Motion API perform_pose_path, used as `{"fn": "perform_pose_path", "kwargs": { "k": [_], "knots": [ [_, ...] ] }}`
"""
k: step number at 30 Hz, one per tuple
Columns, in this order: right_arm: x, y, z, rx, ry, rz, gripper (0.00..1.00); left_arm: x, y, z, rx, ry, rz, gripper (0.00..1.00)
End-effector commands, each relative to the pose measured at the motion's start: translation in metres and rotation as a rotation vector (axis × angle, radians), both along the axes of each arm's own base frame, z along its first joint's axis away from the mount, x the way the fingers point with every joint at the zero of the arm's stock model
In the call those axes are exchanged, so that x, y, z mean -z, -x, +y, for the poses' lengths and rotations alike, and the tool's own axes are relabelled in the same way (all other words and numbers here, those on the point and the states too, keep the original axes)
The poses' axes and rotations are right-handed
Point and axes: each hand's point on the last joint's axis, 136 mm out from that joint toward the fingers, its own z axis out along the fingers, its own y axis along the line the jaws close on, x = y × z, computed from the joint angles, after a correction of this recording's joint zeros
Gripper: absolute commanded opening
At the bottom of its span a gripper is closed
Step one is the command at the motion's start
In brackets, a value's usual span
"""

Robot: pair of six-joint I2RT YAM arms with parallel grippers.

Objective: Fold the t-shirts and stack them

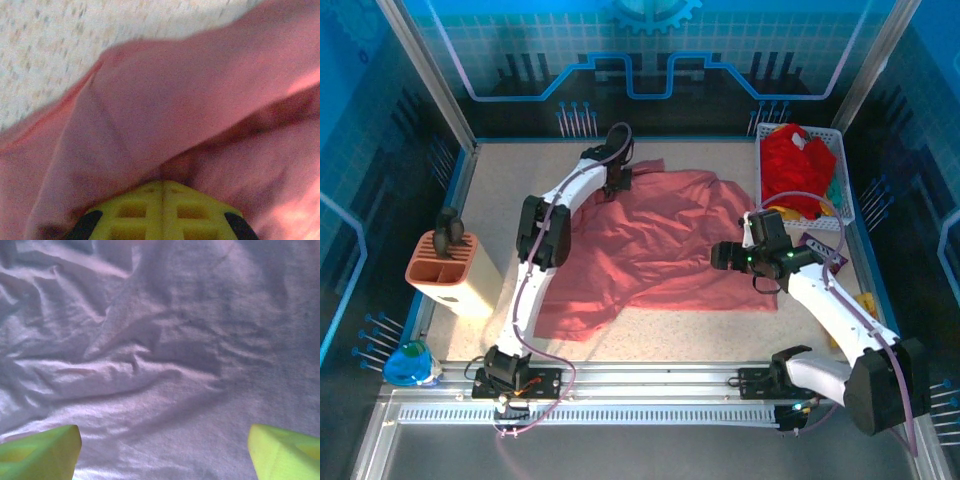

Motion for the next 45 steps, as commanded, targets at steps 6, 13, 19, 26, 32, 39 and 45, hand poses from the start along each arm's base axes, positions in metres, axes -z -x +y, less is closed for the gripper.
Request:
{"fn": "perform_pose_path", "kwargs": {
  "k": [6,13,19,26,32,39,45],
  "knots": [
    [-0.040,-0.043,-0.018,0.130,0.073,-0.066,0.86,-0.103,0.049,0.006,-0.085,0.074,-0.192,0.00],
    [-0.058,-0.088,-0.009,0.133,0.082,-0.074,0.86,-0.081,0.122,0.000,-0.104,0.114,-0.172,0.02],
    [-0.061,-0.099,0.011,0.073,0.020,-0.071,0.85,-0.070,0.067,0.011,-0.076,0.077,-0.154,0.65],
    [-0.046,-0.081,0.012,0.044,0.010,-0.040,0.86,-0.067,-0.010,-0.001,-0.018,0.063,-0.198,0.67],
    [-0.036,-0.071,0.006,0.051,0.020,-0.018,0.86,-0.029,-0.033,-0.019,0.021,0.082,-0.110,0.65],
    [-0.029,-0.066,0.005,0.054,0.009,-0.001,0.86,0.001,-0.026,-0.019,0.000,0.073,-0.052,0.59],
    [-0.032,-0.067,0.007,0.053,-0.003,-0.005,0.86,0.006,-0.025,-0.008,-0.027,0.053,-0.038,0.28]
  ]
}}
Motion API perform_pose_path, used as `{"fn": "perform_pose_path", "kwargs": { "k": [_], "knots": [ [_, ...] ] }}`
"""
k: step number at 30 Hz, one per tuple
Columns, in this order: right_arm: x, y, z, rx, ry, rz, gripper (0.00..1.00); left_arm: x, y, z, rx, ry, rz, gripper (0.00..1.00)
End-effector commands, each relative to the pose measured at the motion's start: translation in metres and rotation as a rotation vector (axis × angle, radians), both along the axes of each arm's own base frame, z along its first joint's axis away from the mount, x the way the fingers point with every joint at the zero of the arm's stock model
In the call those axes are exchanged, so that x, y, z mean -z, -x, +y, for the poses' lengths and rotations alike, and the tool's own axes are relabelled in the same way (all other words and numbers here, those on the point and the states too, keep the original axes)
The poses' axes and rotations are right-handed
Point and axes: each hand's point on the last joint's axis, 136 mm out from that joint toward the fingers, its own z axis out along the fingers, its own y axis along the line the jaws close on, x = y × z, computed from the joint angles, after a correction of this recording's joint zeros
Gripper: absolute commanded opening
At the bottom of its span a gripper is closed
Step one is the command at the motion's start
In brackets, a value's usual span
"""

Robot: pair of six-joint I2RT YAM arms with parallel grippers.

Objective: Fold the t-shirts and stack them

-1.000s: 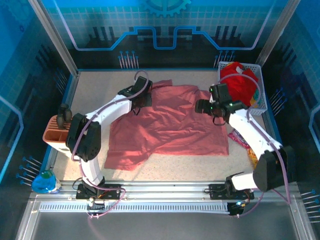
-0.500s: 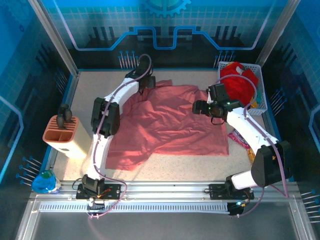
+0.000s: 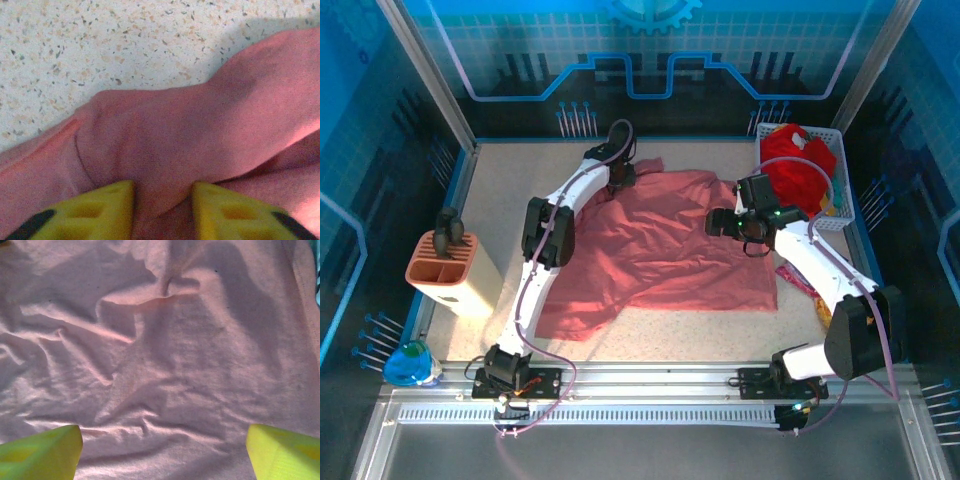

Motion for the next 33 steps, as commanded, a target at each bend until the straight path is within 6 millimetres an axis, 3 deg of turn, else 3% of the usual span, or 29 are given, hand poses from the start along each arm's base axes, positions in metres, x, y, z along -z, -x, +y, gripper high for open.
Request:
{"fn": "perform_pose_path", "kwargs": {
  "k": [1,5,8,11,15,18,22,28,30,33],
  "knots": [
    [-0.008,0.001,-0.001,0.001,-0.023,-0.016,0.86,0.000,0.003,0.008,-0.012,-0.017,0.019,0.21],
    [-0.011,0.001,-0.003,0.008,-0.017,-0.025,0.86,-0.031,0.003,0.010,-0.022,-0.010,-0.024,0.02],
    [-0.015,-0.001,-0.005,0.010,-0.008,-0.038,0.86,-0.062,0.015,0.011,-0.036,-0.002,-0.056,0.00],
    [-0.021,-0.007,-0.006,0.006,0.011,-0.054,0.85,-0.084,0.044,0.013,-0.055,0.014,-0.094,0.00],
    [-0.024,-0.023,-0.007,0.005,0.048,-0.052,0.85,-0.113,0.100,0.010,-0.065,0.009,-0.159,0.00],
    [-0.023,-0.041,-0.001,-0.005,0.055,-0.047,0.85,-0.110,0.148,-0.002,-0.044,0.024,-0.132,0.00],
    [-0.013,-0.072,0.008,-0.014,0.058,-0.021,0.85,-0.089,0.212,-0.014,-0.029,-0.011,-0.087,0.00],
    [0.017,-0.110,0.017,-0.004,0.094,0.064,0.83,-0.050,0.285,-0.021,-0.033,-0.022,-0.018,0.00],
    [0.026,-0.123,0.020,-0.004,0.098,0.074,0.83,-0.035,0.297,-0.019,-0.042,-0.021,0.033,0.12],
    [0.040,-0.143,0.023,-0.001,0.139,0.097,0.82,-0.028,0.304,-0.014,-0.045,-0.043,0.078,0.56]
  ]
}}
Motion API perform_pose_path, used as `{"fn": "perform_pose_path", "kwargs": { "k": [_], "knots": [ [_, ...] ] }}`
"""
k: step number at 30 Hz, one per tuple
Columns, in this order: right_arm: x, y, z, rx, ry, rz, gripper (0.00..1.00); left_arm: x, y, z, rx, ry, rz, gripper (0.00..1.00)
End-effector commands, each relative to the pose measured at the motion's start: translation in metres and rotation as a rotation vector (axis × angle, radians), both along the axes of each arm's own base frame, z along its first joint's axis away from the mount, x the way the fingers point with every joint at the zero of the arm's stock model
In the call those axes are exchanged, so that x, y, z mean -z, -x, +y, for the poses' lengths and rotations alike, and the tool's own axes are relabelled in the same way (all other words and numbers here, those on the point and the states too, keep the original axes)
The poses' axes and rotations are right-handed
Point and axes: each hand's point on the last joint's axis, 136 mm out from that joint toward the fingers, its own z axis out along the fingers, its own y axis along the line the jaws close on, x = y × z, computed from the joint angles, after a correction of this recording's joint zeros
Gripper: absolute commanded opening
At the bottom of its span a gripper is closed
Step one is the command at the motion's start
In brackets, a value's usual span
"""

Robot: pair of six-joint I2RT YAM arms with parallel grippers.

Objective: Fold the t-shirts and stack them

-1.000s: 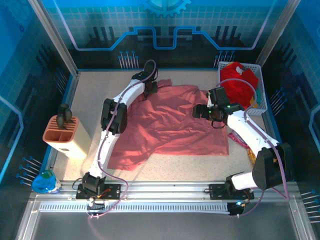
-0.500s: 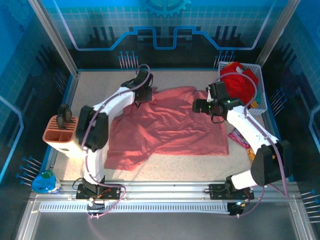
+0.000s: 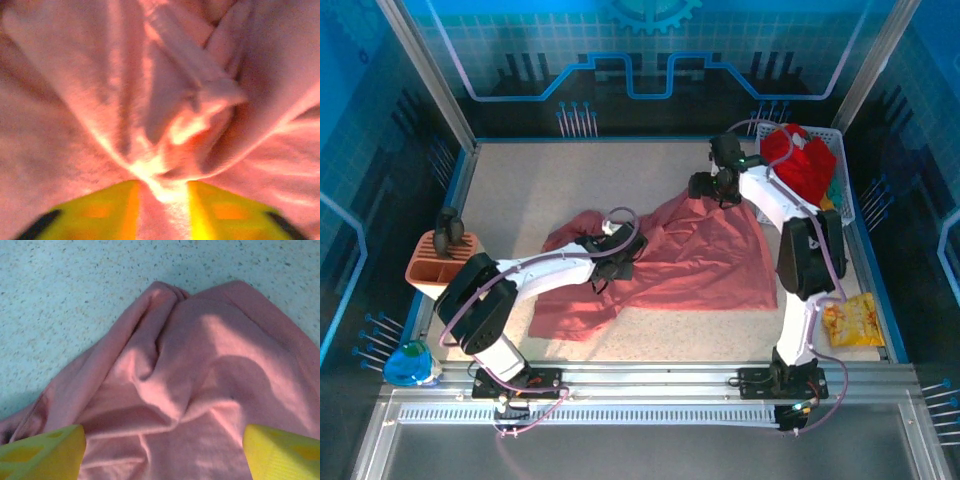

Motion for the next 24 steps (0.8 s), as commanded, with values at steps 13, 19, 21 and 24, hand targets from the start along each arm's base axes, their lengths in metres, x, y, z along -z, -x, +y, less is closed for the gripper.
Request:
{"fn": "perform_pose_path", "kwargs": {
  "k": [13,19,21,24],
  "knots": [
    [0.060,-0.037,0.010,-0.030,0.078,0.113,0.39,-0.066,-0.055,-0.004,-0.031,0.248,-0.064,0.58],
    [0.029,-0.020,-0.003,-0.005,0.087,0.042,0.00,-0.055,-0.068,-0.047,0.090,0.262,0.031,0.51],
    [0.013,-0.008,-0.006,-0.002,0.095,0.003,0.00,-0.052,-0.064,-0.058,0.135,0.221,0.027,0.51],
    [0.003,0.018,-0.010,0.017,0.105,-0.006,0.00,-0.036,-0.056,-0.062,0.159,0.166,0.079,0.51]
  ]
}}
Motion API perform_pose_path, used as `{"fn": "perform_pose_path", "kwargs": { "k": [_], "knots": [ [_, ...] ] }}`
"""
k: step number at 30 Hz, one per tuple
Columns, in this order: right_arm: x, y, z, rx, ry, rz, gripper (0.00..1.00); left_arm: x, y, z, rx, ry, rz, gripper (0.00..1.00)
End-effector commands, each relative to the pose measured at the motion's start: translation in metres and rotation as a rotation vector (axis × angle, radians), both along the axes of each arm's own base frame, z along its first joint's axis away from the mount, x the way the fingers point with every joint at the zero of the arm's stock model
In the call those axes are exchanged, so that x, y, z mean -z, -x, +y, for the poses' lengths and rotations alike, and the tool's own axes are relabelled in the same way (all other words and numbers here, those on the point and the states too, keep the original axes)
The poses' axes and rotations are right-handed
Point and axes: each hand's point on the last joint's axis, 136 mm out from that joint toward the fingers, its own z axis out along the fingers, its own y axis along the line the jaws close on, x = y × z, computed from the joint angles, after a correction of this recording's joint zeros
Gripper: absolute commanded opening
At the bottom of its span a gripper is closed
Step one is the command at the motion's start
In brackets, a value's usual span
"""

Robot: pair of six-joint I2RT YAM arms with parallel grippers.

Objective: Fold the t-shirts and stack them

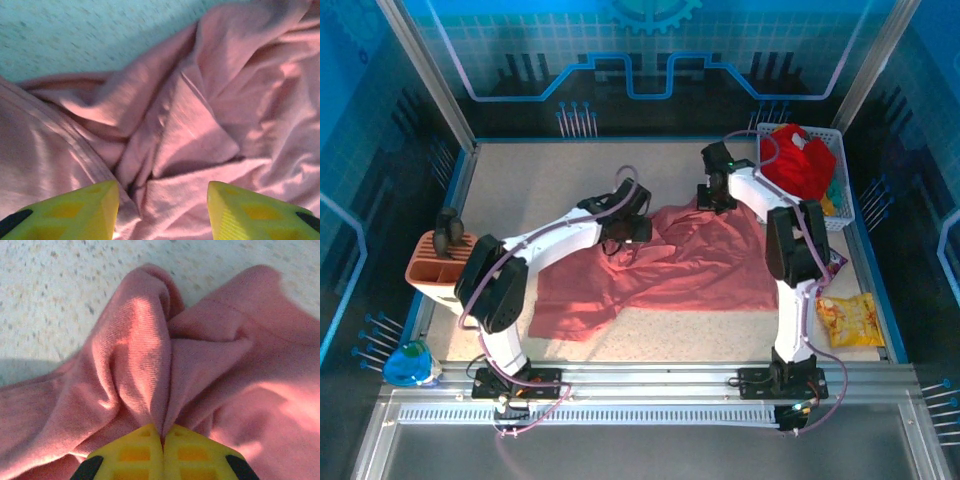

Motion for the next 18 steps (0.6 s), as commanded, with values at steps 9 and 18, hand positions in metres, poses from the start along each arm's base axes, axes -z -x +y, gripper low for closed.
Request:
{"fn": "perform_pose_path", "kwargs": {
  "k": [9,18],
  "knots": [
    [-0.012,0.079,0.000,0.050,0.017,-0.058,0.06,0.025,0.030,-0.014,0.169,-0.078,0.060,0.52],
    [0.016,0.087,0.001,0.056,0.025,0.010,0.06,0.025,0.019,-0.063,0.358,-0.150,-0.030,0.55]
  ]
}}
